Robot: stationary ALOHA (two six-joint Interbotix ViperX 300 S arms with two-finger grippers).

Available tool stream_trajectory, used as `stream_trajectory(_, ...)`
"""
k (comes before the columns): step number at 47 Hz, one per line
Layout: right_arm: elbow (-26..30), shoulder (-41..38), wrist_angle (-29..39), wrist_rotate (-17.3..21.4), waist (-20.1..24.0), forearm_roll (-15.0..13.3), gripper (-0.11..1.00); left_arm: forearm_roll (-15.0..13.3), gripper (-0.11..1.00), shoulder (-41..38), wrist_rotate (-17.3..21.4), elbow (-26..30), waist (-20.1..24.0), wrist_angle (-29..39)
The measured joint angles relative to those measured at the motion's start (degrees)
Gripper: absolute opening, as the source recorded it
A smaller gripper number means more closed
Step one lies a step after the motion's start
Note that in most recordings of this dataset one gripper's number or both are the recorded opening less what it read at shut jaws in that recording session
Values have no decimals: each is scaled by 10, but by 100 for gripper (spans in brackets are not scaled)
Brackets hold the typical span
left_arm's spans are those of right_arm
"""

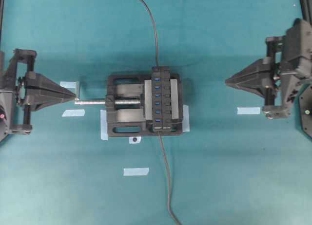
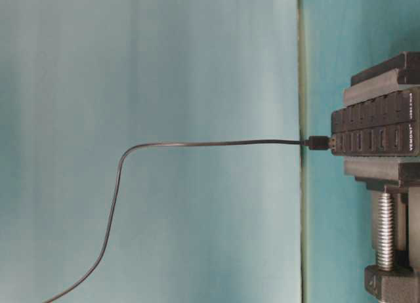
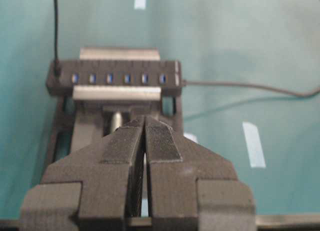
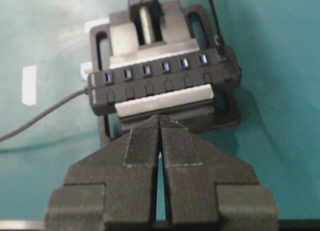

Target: Insert the USB into the second port from the front of the fixed hub.

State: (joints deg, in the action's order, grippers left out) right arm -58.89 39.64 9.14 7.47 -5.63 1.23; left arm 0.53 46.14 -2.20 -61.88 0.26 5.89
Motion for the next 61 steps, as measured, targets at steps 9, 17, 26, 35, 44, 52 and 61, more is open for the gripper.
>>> stream_trajectory(9, 20, -33, 10, 0, -10, -2, 2, 0, 0, -19, -1, 15, 0, 18)
stream_trajectory(17, 38, -62, 18, 0, -17, -4, 2, -1, 0, -38, -1, 24, 0, 25)
stream_trajectory(26, 63, -103, 38, 0, -19, -11, 2, 0, 0, -60, 0, 34, 0, 33)
stream_trajectory(35, 88, -135, 47, -1, -20, -14, 2, -1, 0, -76, -1, 44, 0, 34)
stream_trajectory(44, 105, -161, 49, -1, -20, -24, 2, 0, 0, -92, -1, 51, 0, 40)
stream_trajectory(52, 113, -175, 49, -4, -21, -27, 2, 0, 0, -99, -1, 54, 0, 42)
stream_trajectory(61, 124, -197, 50, -25, -24, -28, 2, -1, 0, -100, 0, 55, 0, 43)
